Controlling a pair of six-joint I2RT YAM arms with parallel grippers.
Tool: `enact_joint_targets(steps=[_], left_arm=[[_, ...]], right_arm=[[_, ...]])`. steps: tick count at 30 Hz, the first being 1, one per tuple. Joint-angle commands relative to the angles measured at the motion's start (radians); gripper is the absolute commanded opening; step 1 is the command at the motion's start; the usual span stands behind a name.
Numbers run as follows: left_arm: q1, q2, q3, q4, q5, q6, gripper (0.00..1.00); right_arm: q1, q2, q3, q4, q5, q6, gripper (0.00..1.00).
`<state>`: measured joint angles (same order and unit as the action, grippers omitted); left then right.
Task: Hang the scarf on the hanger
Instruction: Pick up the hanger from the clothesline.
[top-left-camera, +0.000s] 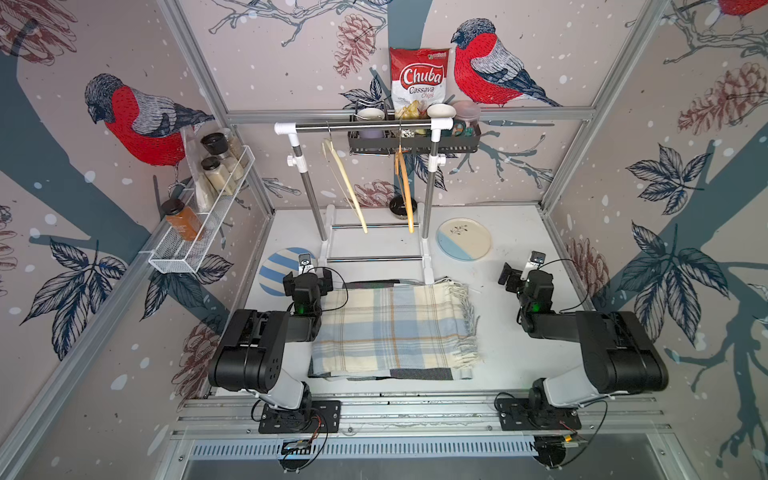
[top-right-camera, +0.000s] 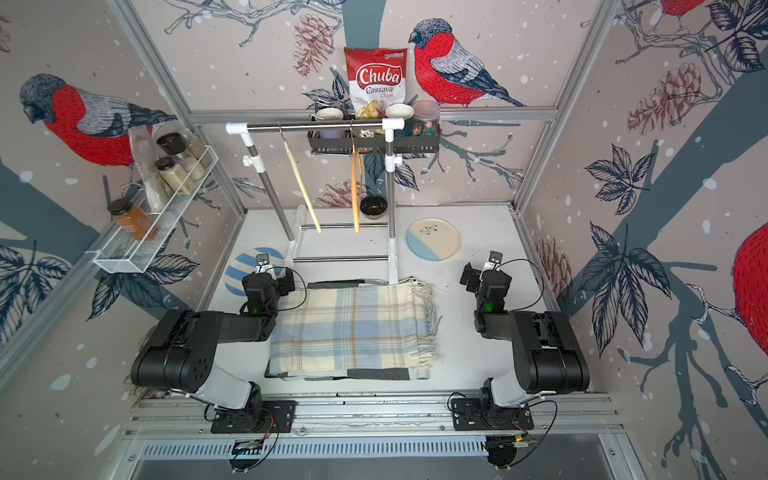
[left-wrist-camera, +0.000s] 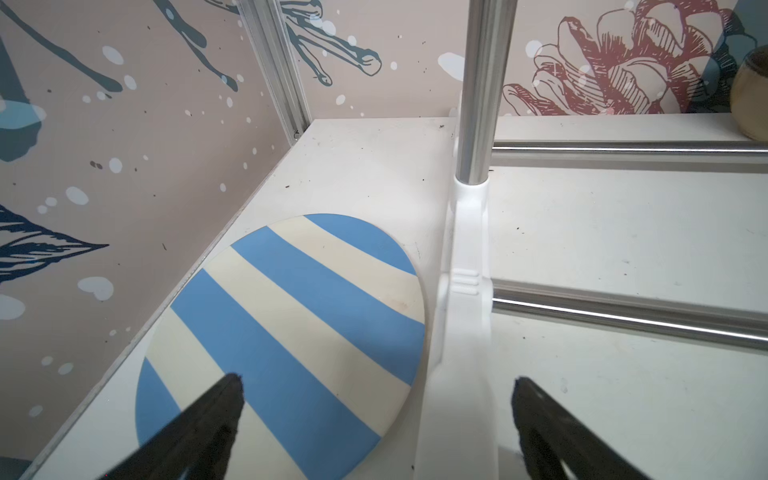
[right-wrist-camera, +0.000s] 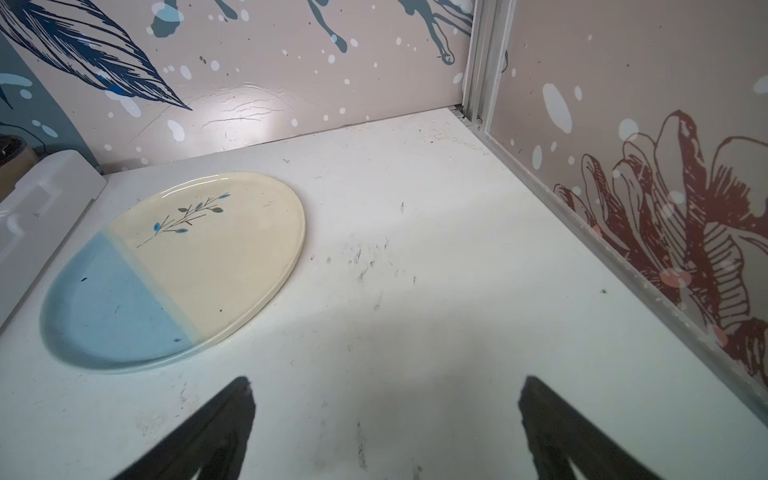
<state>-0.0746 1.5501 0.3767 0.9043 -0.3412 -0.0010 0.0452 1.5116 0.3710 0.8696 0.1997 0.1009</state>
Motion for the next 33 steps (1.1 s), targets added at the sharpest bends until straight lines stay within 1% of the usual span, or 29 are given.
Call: enact_joint_targets(steps=[1,14,15,16,17,18,19,20,21,22,23,24,25,26,27,28,29,30,32,33], left_arm=[[0.002,-0.001,0.005,0.009,0.002,0.002,0.99],[0.005,-0.001,0.010,-0.002,0.006,-0.002,0.99],[0.006,-0.003,0.006,0.005,-0.006,-0.002,0.99],[0.001,-0.009,-0.005,0.026,-0.056,-0.007,0.99],[-0.016,-0.046,-0.028,0.044,-0.123,-0.007,0.99],[-0.038,-0.111,-0.050,0.021,-0.186,0.000,0.99],[-0.060,-0.197,-0.056,-0.042,-0.216,0.011,0.99],[-0.077,-0.315,-0.053,-0.121,-0.241,-0.012,1.00],[-0.084,-0.459,-0.028,-0.311,-0.302,-0.218,0.99],[-0.080,-0.584,0.004,-0.505,-0.331,-0.474,1.00],[-0.063,-0.698,0.033,-0.692,-0.267,-0.661,0.98],[-0.019,-0.769,0.045,-0.734,-0.083,-0.681,0.98],[0.026,-0.787,0.069,-0.746,0.061,-0.684,0.98],[0.044,-0.783,0.109,-0.780,0.152,-0.692,0.98],[0.047,-0.763,0.158,-0.846,0.204,-0.696,0.97],[0.048,-0.738,0.230,-0.947,0.255,-0.697,0.97],[0.047,-0.701,0.310,-1.036,0.307,-0.685,0.97],[0.047,-0.665,0.400,-1.165,0.351,-0.668,0.95],[0.046,-0.567,0.599,-1.389,0.438,-0.623,0.86],[0.042,-0.527,0.703,-1.479,0.460,-0.591,0.81]], right_arm=[[0.002,-0.003,-0.001,0.010,-0.003,-0.016,0.99],[-0.003,-0.005,-0.002,0.006,-0.016,-0.012,0.99],[-0.013,-0.008,-0.004,0.006,-0.034,-0.006,0.99],[-0.021,-0.009,-0.006,0.008,-0.047,-0.003,0.99],[-0.025,-0.008,-0.005,0.008,-0.055,-0.002,0.99],[-0.028,-0.006,-0.003,0.005,-0.058,0.001,0.99],[-0.028,-0.005,-0.003,0.004,-0.056,0.001,0.99],[-0.024,-0.008,-0.003,0.005,-0.050,-0.002,0.99],[-0.012,-0.011,-0.003,0.011,-0.007,-0.005,1.00],[0.010,-0.027,-0.002,0.011,0.084,0.003,1.00],[0.027,-0.061,0.002,-0.020,0.145,0.003,1.00],[0.036,-0.120,0.023,-0.106,0.191,0.010,1.00],[0.047,-0.174,0.059,-0.224,0.236,0.026,1.00],[0.054,-0.238,0.094,-0.330,0.272,0.089,1.00],[0.050,-0.316,0.132,-0.439,0.261,0.172,1.00],[0.040,-0.381,0.171,-0.544,0.188,0.231,1.00],[0.037,-0.425,0.200,-0.609,0.113,0.267,1.00],[0.047,-0.475,0.231,-0.662,0.057,0.276,1.00],[0.101,-0.542,0.322,-0.789,0.012,0.290,1.00],[0.136,-0.554,0.385,-0.861,0.000,0.282,1.00]])
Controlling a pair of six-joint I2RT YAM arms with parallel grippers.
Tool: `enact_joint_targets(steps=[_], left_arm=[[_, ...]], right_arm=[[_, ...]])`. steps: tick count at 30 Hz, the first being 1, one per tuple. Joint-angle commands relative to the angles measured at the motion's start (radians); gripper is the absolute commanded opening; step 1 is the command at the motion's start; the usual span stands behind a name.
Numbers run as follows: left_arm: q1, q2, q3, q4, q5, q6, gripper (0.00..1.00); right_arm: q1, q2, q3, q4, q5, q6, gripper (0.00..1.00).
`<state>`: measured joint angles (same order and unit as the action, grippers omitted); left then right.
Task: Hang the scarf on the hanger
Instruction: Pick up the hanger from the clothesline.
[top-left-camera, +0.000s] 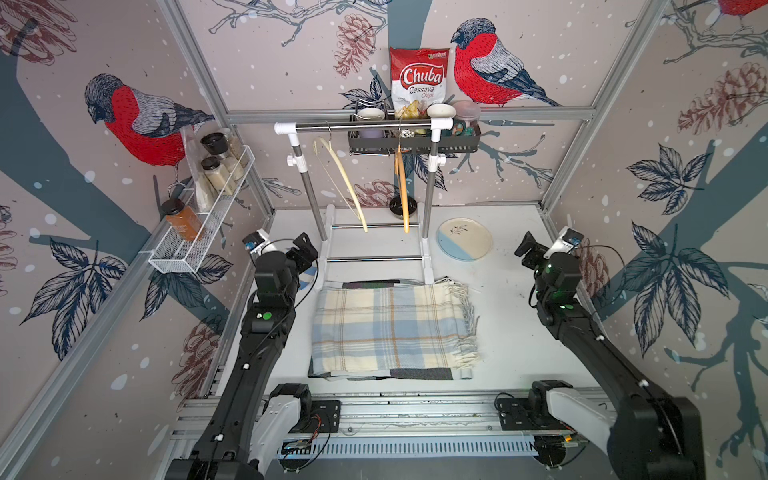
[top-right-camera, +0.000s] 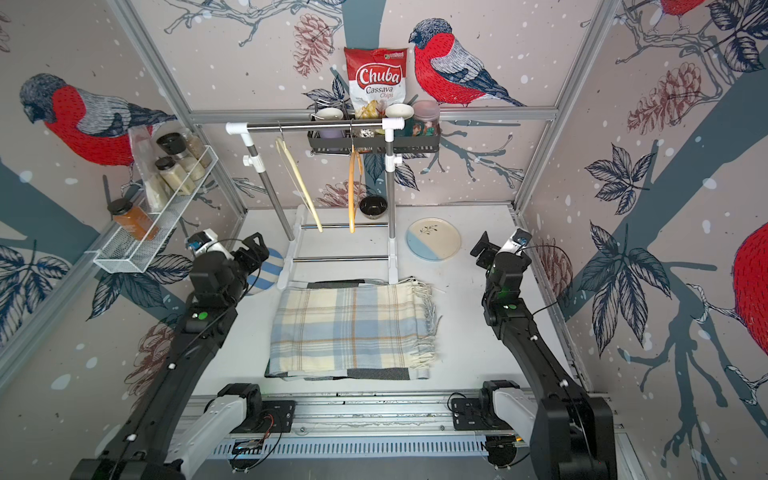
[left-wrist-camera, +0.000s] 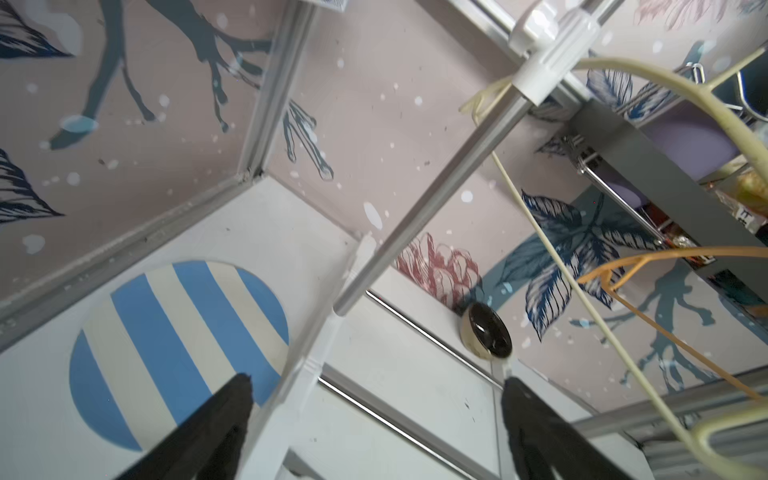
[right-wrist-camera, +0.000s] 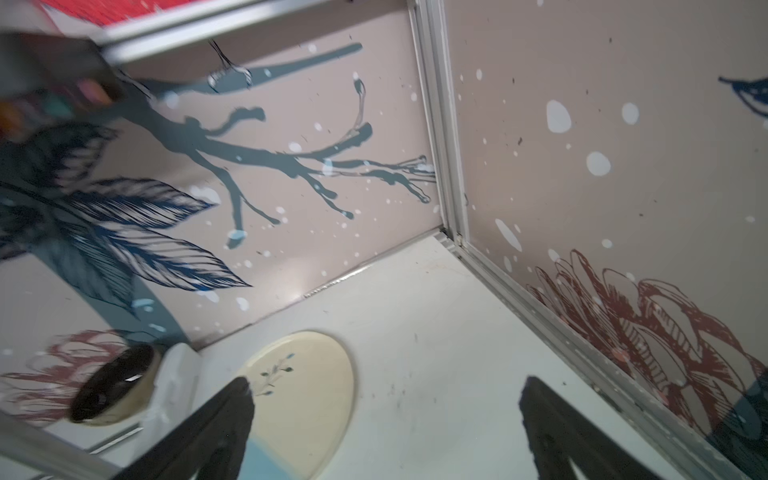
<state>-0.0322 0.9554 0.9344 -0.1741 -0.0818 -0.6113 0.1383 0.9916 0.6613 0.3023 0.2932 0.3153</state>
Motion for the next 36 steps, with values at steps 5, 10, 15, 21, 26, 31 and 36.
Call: enact_joint_targets(steps=[5,10,15,21,26,31,36], left_arm=[[-0.031,0.146,0.517,-0.686,0.180,0.086,0.78],[-0.057,0.201,0.685,-0.759,0.256,0.091,0.75],[-0.147,0.209,0.778,-0.756,0.349,0.080,0.75],[-0.411,0.445,1.045,-0.785,0.145,0.022,0.78],[-0.571,0.723,1.433,-0.926,0.017,0.058,0.79],[-0.594,0.946,1.730,-1.030,-0.028,0.095,0.77],[-0.617,1.037,1.774,-1.070,-0.078,0.162,0.59]], right_arm=[[0.215,0.020,0.444,-0.676,-0.135,0.009,1.00],[0.362,0.146,0.715,-0.918,-0.155,-0.016,1.00],[0.419,0.210,0.828,-0.993,-0.193,-0.014,0.99],[0.426,0.233,0.839,-1.044,-0.154,0.019,0.99],[0.410,0.203,0.825,-1.102,-0.135,0.011,1.00],[0.342,0.133,0.777,-1.122,-0.168,0.015,1.00],[0.293,0.090,0.747,-1.135,-0.213,0.017,1.00]])
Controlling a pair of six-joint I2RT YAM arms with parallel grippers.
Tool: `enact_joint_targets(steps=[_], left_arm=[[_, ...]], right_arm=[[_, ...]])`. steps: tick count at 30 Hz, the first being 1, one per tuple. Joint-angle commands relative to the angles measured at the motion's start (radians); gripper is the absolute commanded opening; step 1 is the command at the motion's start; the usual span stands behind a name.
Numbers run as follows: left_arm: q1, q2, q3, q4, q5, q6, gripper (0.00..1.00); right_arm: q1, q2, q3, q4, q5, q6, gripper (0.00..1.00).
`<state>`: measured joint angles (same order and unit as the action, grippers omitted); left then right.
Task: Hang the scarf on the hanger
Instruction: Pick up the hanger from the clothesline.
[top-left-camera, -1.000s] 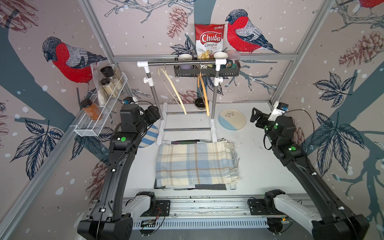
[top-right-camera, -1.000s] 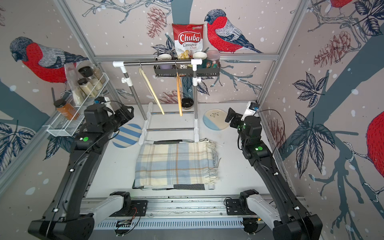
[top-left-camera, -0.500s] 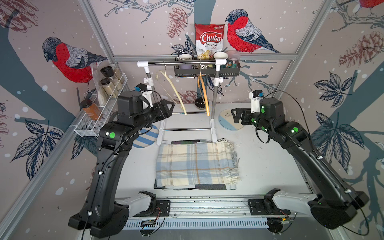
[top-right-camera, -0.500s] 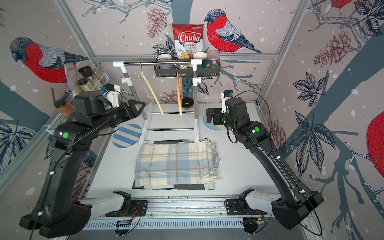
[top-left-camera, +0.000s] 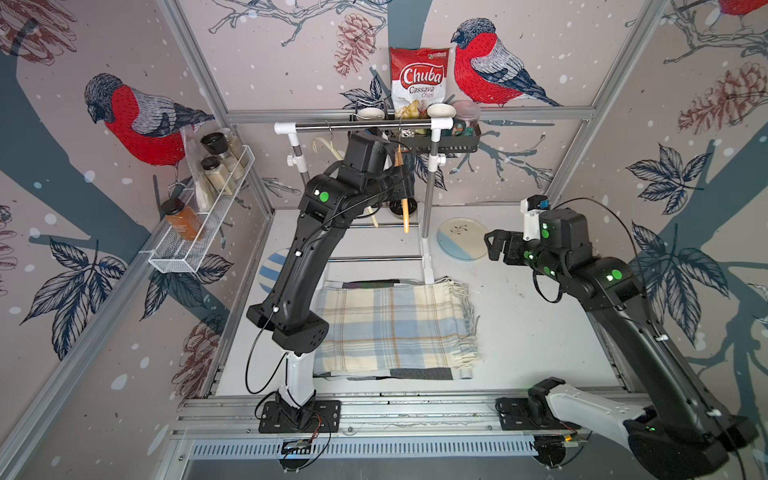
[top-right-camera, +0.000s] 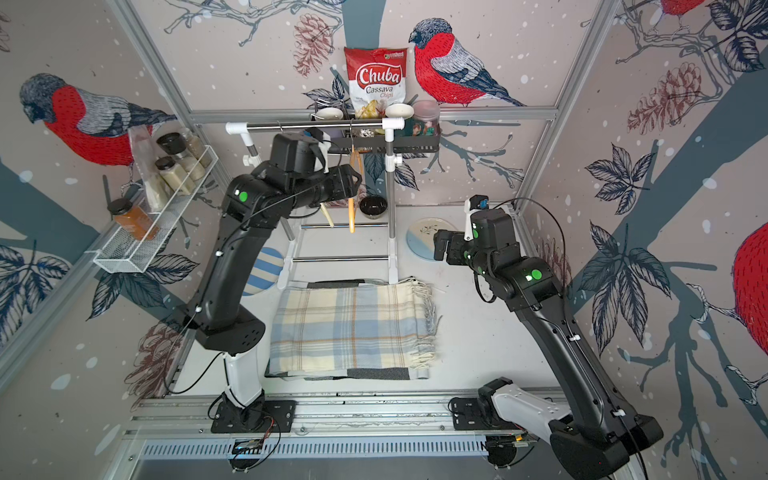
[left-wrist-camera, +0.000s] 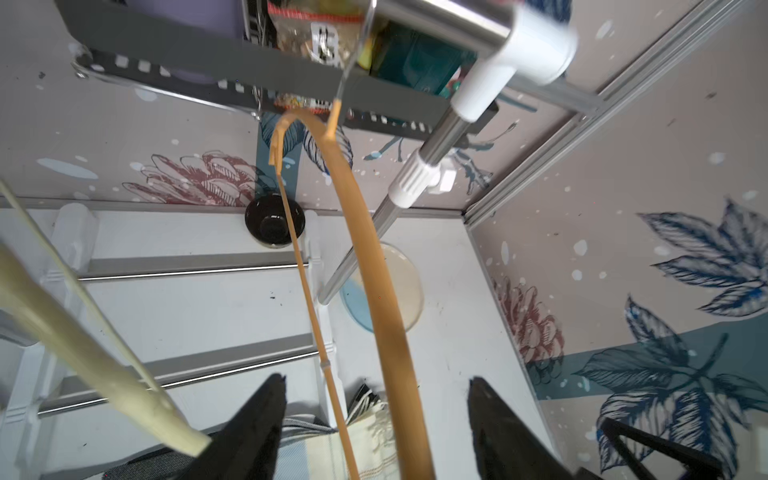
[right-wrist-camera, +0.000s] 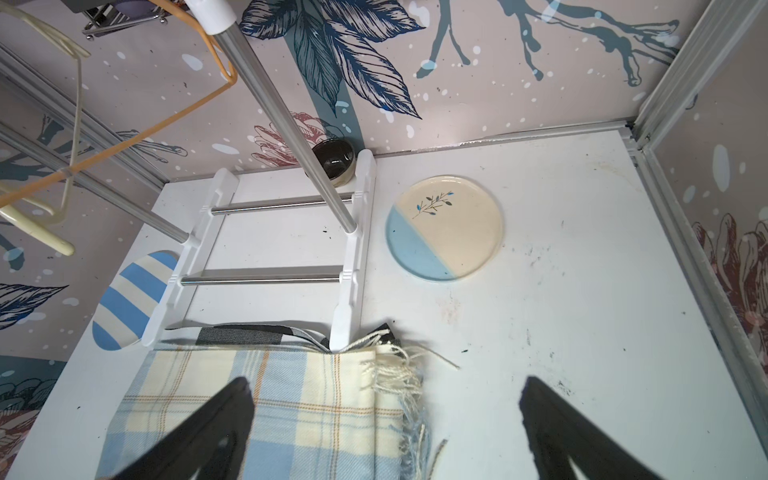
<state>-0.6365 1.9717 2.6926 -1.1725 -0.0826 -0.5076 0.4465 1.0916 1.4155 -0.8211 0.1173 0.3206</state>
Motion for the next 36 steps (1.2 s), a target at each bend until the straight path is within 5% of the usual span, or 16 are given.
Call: enact_joint_targets(steps=[1,5,13,28,36], left_arm=[[-0.015,0.026,0.017,-0.085,-0.126,0.065,0.55],[-0.015,-0.004,-0.004,-0.086,-0.213,0.104,0.35],[-0.014,-0.065,-0.024,-0.030,-0.191,0.174,0.00],[-0.014,-0.224,-0.143,0.062,-0.072,0.160,0.00],[-0.021,-0.652,-0.884,0.284,0.017,0.053,0.00]], right_arm=[[-0.022,-0.014,-0.006,-0.015,-0.045,0.009,1.00],[-0.048,-0.029,-0.006,-0.031,-0.056,-0.009,1.00],[-0.088,-0.045,-0.028,-0.021,-0.099,-0.003,0.99],[-0.118,-0.050,-0.081,0.023,-0.154,0.029,0.98],[-0.118,-0.066,-0.097,0.012,-0.165,0.033,0.97]])
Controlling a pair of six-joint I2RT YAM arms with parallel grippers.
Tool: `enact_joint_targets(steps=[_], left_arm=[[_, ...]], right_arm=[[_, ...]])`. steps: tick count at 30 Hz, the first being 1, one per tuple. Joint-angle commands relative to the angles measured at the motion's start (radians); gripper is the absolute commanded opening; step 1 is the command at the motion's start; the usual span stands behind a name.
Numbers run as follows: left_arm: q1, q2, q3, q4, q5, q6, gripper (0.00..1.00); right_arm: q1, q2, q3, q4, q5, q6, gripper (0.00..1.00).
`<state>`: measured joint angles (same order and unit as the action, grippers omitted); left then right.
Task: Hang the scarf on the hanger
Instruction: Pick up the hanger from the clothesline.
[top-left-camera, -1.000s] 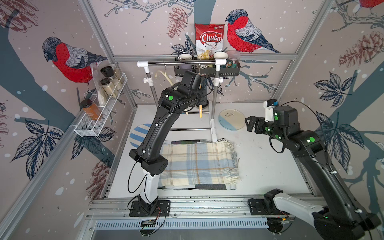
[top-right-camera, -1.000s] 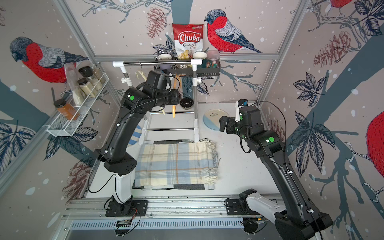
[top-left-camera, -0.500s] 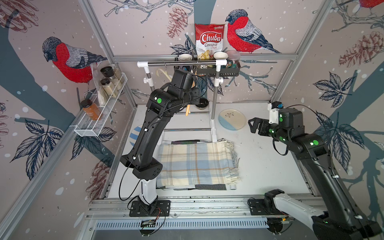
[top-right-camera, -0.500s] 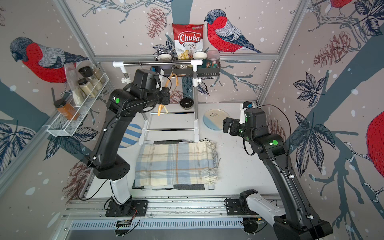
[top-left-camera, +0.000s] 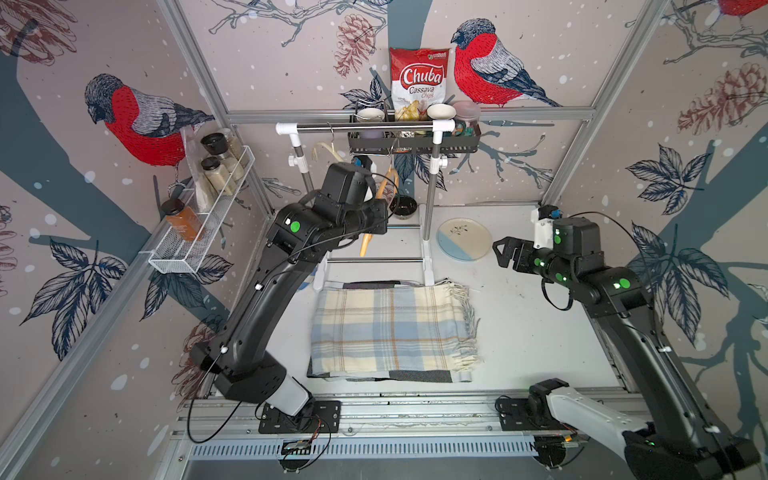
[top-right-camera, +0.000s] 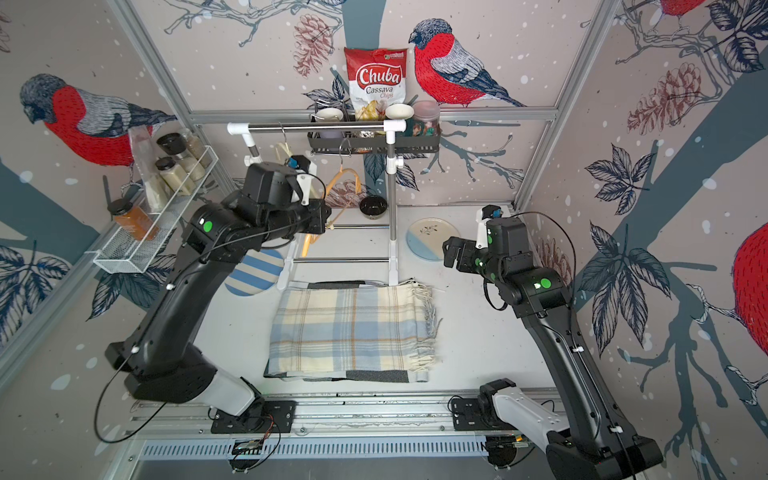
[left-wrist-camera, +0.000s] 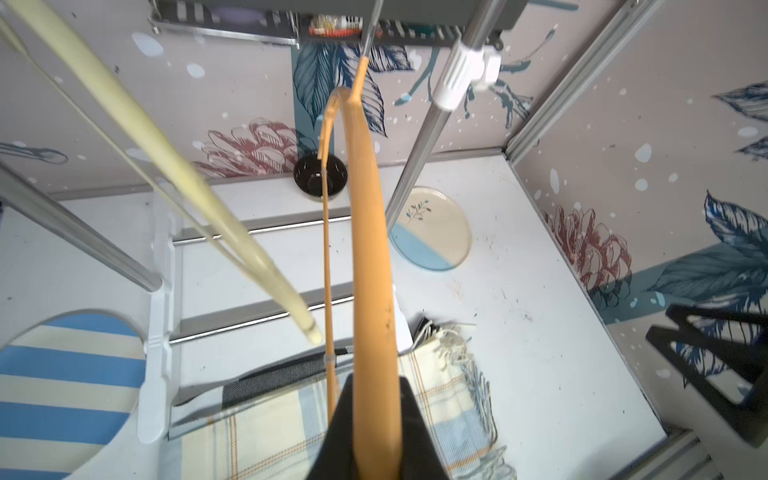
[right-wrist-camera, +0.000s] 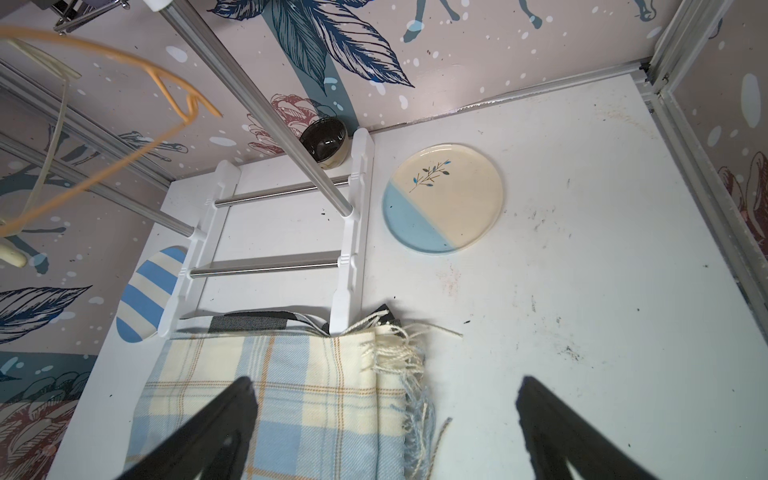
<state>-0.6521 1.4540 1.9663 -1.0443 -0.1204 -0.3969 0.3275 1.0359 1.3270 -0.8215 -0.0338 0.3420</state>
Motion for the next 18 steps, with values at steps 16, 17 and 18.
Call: enact_joint_targets(steps=[16,17,18], left_arm=[[-0.285,-0.643,-1.295,0.814,-0.188,-0.037,0.00],[-0.303,-0.635,-1.312,0.831,-0.209,-0.033,0.00],[-0.315,-0.626,-1.323,0.845,-0.220,-0.027,0.00]], right_arm=[[0.402,-0.109,-0.188,0.170,-0.076,0.273,0.91],[0.453,-0.094,-0.192,0.205,-0.052,0.302,0.92],[0.508,-0.066,-0.186,0.229,-0.030,0.320,0.92]])
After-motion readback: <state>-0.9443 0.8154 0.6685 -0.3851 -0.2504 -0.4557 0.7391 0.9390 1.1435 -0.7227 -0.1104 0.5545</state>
